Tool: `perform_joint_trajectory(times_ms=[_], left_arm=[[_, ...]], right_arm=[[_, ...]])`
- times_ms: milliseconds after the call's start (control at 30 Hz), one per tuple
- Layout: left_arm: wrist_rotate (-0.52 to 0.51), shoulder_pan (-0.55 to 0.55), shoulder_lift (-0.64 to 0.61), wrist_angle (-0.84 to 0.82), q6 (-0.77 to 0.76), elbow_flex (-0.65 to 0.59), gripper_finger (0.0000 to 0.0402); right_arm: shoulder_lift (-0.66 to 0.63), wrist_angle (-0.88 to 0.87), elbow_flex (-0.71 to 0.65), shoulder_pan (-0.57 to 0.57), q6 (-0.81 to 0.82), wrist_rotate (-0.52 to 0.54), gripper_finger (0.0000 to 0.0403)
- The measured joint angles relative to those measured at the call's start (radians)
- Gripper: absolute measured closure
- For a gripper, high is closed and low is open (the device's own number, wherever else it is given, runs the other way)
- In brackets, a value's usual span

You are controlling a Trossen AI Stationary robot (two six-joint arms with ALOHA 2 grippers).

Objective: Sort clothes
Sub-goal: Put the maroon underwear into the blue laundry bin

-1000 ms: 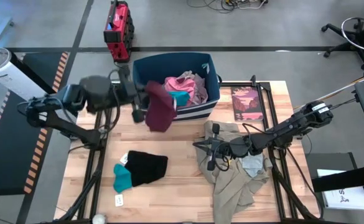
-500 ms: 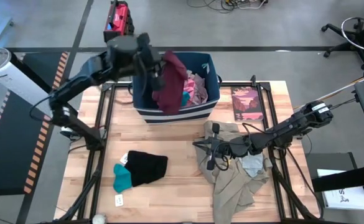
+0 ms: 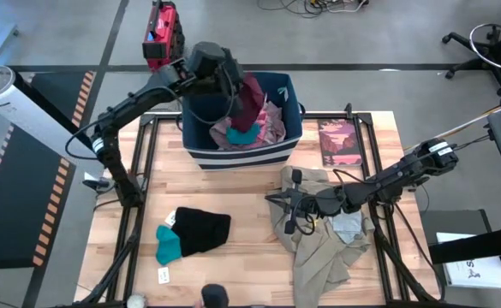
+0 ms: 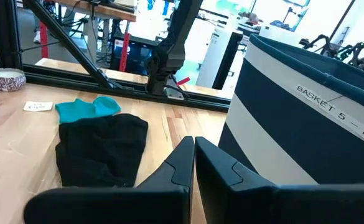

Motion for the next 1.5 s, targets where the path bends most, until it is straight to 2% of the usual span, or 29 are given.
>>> perform_joint_trajectory(times_ms=[200, 533, 700, 1033, 1167, 1300, 1500], left_arm=[[0.083, 0.039, 0.043, -0.006, 0.002, -0.063, 0.0401], [0.085, 0.05, 0.114, -0.133, 0.046, -0.178, 0.0401], [0.085, 0.049, 0.133, -0.135, 0.061, -0.224, 0.0401], [0.086, 0.053, 0.227, -0.19, 0.046, -0.247, 0.0401], [0.086, 0.053, 0.27, -0.213, -0.01, -0.247, 0.04], [0.086, 0.05, 0.294, -0.238, -0.042, -0.247, 0.0373], [0.085, 0.036, 0.262, -0.247, -0.043, -0.232, 0.0297]], right_arm=[[0.0, -0.001, 0.0, -0.004, 0.005, 0.0, 0.0403], [0.0, -0.001, 0.0, -0.006, 0.008, 0.0, 0.0403], [0.0, -0.001, 0.0, -0.006, 0.009, 0.0, 0.0403], [0.0, -0.009, 0.0, -0.006, 0.012, 0.0, 0.0403], [0.0, -0.028, 0.0, -0.006, 0.03, 0.0, 0.0403], [0.0, -0.045, 0.0, -0.006, 0.056, 0.0, 0.0403], [0.0, -0.053, 0.0, -0.006, 0.06, 0.007, 0.0403]])
